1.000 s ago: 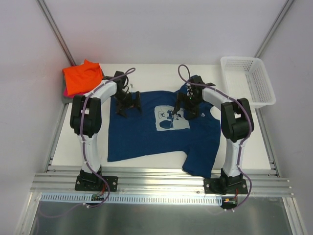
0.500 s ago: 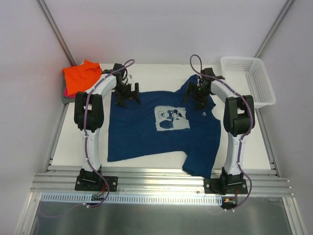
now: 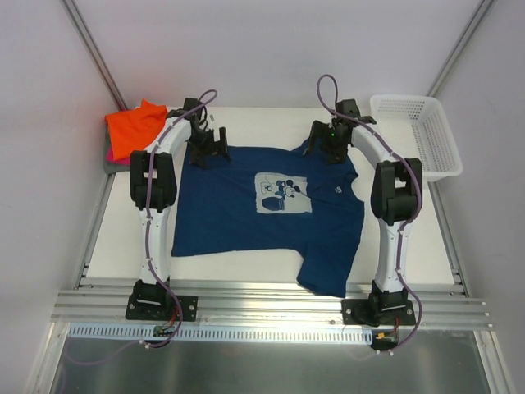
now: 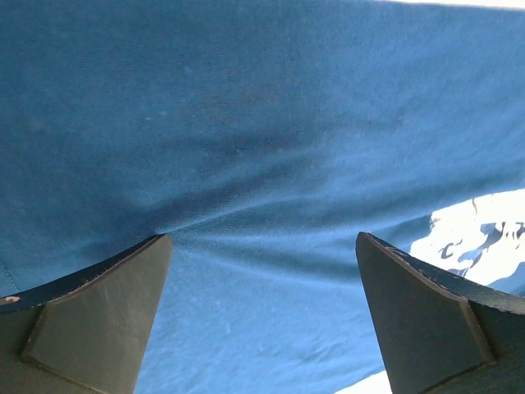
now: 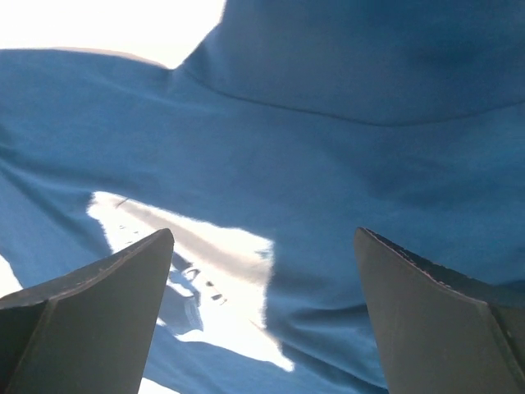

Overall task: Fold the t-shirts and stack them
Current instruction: Flatten out the tshirt

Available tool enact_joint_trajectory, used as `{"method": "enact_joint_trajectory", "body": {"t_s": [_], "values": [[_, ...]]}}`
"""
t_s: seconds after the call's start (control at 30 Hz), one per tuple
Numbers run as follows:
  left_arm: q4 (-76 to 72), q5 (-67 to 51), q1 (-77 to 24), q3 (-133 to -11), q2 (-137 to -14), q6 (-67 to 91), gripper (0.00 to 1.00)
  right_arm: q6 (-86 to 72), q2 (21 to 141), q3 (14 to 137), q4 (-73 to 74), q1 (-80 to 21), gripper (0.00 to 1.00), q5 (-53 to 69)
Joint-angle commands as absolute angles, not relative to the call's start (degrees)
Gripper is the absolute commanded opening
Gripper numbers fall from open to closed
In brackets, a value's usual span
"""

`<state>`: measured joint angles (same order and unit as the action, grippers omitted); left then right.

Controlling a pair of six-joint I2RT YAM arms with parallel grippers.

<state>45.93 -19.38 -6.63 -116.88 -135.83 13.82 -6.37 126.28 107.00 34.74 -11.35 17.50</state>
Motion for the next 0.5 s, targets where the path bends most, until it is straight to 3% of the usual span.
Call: {"method": "enact_joint_trajectory", "body": {"t_s": [0.0,0.47], "values": [[44.4,-17.3,-5.6,-120.1,-139.0,12.6,0.99,-7.2,127.2,109.4,35.0,-11.1,0.97,11.9],[43.2,-15.2,-4.7,-123.7,-139.9,10.3,0.99,-1.1,138.4,125.0,31.7,-10.6,0.97,3.9]]}}
